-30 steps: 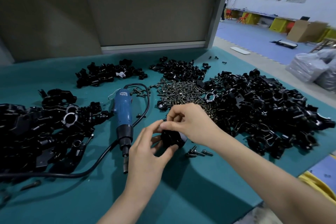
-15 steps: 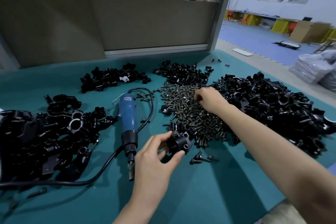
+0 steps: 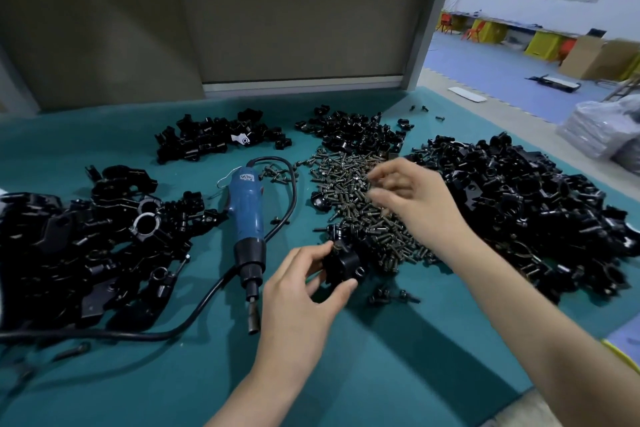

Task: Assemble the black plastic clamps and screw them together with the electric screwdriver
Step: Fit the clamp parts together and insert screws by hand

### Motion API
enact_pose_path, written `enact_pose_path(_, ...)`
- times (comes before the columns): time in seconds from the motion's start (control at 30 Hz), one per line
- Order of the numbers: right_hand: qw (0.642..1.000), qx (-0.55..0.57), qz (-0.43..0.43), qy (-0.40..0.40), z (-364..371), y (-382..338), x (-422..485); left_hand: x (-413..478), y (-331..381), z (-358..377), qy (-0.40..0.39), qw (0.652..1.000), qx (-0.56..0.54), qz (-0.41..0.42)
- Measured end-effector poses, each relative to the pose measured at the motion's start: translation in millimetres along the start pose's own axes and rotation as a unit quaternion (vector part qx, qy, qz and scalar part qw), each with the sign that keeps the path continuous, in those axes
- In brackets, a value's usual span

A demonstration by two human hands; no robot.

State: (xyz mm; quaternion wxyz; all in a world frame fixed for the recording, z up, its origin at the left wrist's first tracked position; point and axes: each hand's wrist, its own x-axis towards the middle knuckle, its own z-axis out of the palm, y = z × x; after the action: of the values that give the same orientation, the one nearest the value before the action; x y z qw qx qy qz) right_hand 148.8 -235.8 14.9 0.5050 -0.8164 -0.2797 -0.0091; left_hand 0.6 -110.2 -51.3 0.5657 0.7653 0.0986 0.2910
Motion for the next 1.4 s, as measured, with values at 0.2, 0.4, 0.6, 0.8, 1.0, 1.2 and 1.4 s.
enact_pose_path(0.2, 0.991, 0.13, 0.019, 0.021, 28, -5, -78, -1, 1, 2, 0.004, 1.0, -0.006, 0.005)
enact_pose_path(0.4, 0.991, 0.128, 0.007, 0.046, 35, -2, -84, -2, 3, 2, 0.002, 1.0, -0.008, 0.005)
enact_pose_path(0.6, 0.995, 0.02, -0.077, 0.061, 36, -1, -93, -2, 3, 3, 0.003, 1.0, -0.016, -0.001)
enact_pose_path(0.8, 0.991, 0.117, 0.058, -0.012, 27, -6, -83, -4, 4, 3, 0.003, 1.0, -0.003, 0.009)
enact_pose_path(1.0, 0.918, 0.28, 0.234, -0.154, 22, -12, -73, -5, 5, 4, 0.007, 0.999, 0.006, 0.046)
enact_pose_path(1.2, 0.885, 0.356, 0.225, -0.2, 21, -28, -62, -4, 22, -5, 0.038, 0.979, 0.108, 0.169)
enact_pose_path(1.4, 0.85, 0.415, 0.213, -0.244, 29, -51, -51, 9, 37, -31, 0.037, 0.991, 0.075, 0.105)
